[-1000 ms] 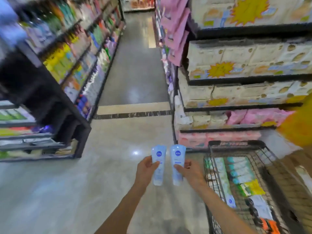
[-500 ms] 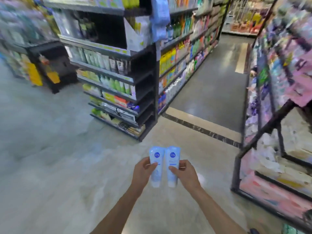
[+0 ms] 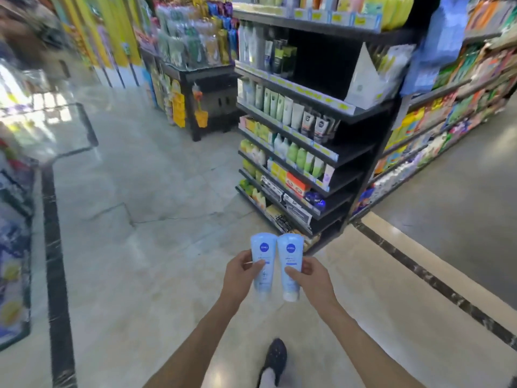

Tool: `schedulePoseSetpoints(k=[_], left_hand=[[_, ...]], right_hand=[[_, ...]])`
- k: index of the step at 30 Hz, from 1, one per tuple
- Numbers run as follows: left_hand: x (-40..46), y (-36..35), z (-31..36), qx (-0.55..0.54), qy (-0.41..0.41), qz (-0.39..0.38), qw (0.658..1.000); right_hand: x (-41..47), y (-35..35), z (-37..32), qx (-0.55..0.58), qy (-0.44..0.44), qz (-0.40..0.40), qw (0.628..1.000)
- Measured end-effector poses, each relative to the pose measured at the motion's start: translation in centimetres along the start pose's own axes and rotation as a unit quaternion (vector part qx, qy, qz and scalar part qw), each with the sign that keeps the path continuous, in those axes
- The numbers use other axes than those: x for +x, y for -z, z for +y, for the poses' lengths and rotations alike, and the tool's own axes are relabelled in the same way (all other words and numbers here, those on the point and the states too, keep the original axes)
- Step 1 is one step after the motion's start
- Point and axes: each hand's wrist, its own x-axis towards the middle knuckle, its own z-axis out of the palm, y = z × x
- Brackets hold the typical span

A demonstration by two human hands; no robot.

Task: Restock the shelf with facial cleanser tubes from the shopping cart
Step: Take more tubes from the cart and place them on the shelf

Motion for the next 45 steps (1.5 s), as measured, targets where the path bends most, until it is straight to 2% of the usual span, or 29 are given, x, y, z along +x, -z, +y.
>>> schedulePoseSetpoints(k=[7,19,28,35,45], left_hand=[[12.9,3.5,2.8,0.008,-0.008,0.040,0.999],[35.5,6.0,9.3,-0.014,-0.018,0.046,0.999],[52.8,6.7,14.0,-0.031,-0.041,-0.038,0.998],[65.3,7.8,19.3,0.004,-0.066,-0.146,0.987],[77.6,5.5,27.5,-0.005,-0.116,-0.260,0.959]], right_hand=[[14.2,-6.4,-4.6,-0.003,0.016,-0.044,0.999],[34.7,-12.2,-13.8,-0.025,0.036,-0.041,0.998],[47.1,-15.3,-20.1,-0.060,0.040,0.065,0.995],[54.1,-18.3,-27.1,-0.022,0.036,0.169,0.985],[62.1,-18.2,-36.5,0.006,0.062,0.282,0.957]])
